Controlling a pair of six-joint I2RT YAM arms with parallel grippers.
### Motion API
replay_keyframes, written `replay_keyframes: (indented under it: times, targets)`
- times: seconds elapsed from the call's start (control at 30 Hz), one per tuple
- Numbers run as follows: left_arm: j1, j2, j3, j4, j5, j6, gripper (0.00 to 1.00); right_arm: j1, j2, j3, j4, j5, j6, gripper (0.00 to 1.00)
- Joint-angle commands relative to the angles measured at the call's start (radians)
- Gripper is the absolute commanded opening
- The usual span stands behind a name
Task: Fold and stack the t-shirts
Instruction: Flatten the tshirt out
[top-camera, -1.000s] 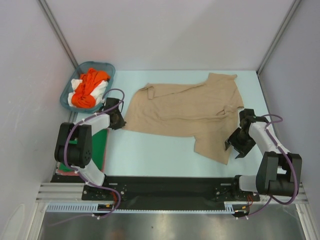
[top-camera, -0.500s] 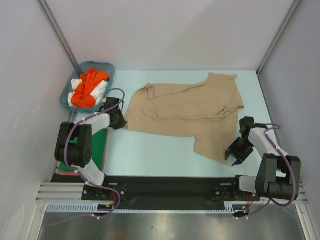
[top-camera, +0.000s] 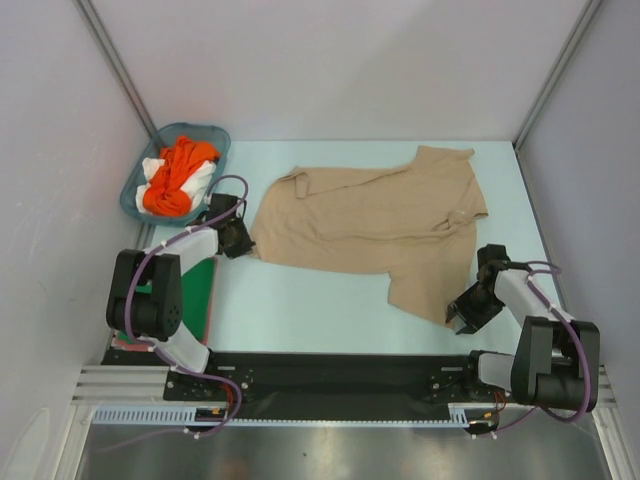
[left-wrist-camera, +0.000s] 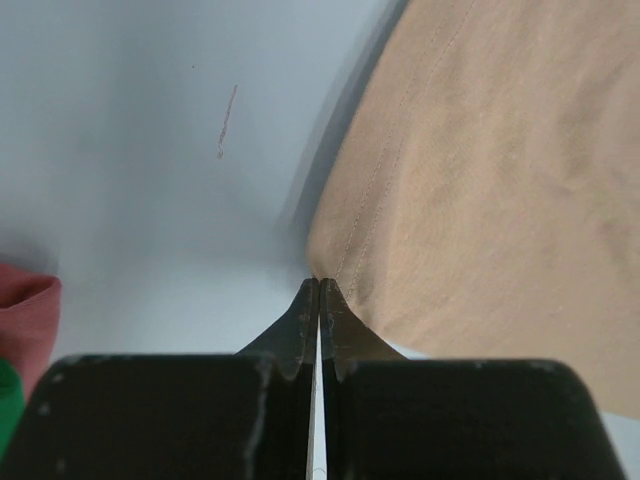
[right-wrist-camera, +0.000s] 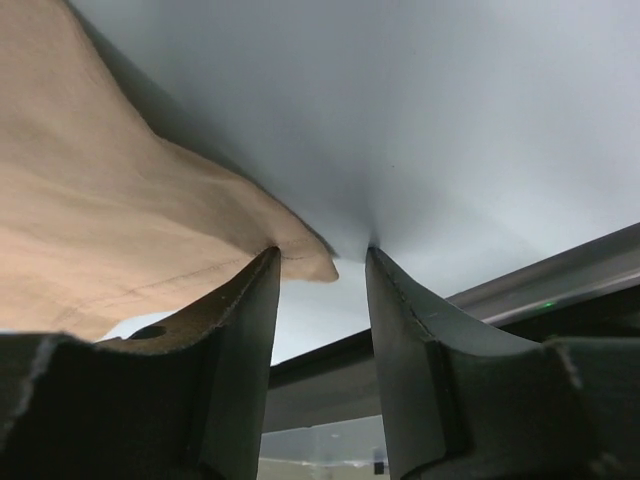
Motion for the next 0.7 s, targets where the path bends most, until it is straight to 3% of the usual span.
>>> replay_keyframes:
  times: [0.0,0.1,0.23,0.3,0.33,0.5,0.67]
  targets:
    - [-0.008,-0.057,-0.01,0.01,0.012,-0.001,0.0,0.001,-0.052,-0.04,0.092,0.028,0.069,0.43]
    - [-0.008,-0.069,-0.013,0.009,0.011,0.001,0.0,0.001,-0.081,-0.066,0.104,0.042,0.09,0.33]
    - [-0.008,-0.082,-0.02,0.007,0.008,0.004,0.0,0.001,-0.121,-0.091,0.107,0.095,0.112,0.28]
    - [-0.008,-0.086,-0.023,0.009,0.012,0.005,0.0,0.001,-0.15,-0.094,0.119,0.094,0.11,0.15]
    - [-0.008,-0.091,-0.021,0.007,0.012,0.005,0.0,0.001,-0.161,-0.091,0.132,0.094,0.105,0.01]
    - [-0.019,-0.129,0.017,-0.025,0.041,0.039,0.0,-0.004,-0.204,0.01,0.147,0.106,0.043,0.0]
    - [-0.064,-0.239,0.129,-0.062,0.023,0.067,0.0,-0.007,-0.193,0.353,0.124,0.18,-0.022,0.0]
